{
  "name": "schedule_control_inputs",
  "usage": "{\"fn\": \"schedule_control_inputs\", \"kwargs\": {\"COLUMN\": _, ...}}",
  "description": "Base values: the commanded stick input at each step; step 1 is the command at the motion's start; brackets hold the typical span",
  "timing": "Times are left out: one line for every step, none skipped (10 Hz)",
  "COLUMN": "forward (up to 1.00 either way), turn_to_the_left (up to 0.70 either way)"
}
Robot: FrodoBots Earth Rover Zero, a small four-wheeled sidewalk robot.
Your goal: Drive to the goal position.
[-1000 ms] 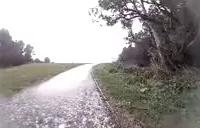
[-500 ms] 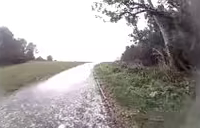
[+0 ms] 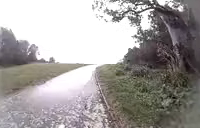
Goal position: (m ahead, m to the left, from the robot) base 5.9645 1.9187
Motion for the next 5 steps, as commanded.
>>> {"fn": "schedule_control_inputs", "kwargs": {"forward": 0.00, "turn_to_the_left": 0.45}}
{"fn": "schedule_control_inputs", "kwargs": {"forward": 0.00, "turn_to_the_left": 0.45}}
{"fn": "schedule_control_inputs", "kwargs": {"forward": 0.00, "turn_to_the_left": 0.45}}
{"fn": "schedule_control_inputs", "kwargs": {"forward": 0.00, "turn_to_the_left": 0.45}}
{"fn": "schedule_control_inputs", "kwargs": {"forward": 0.00, "turn_to_the_left": 0.45}}
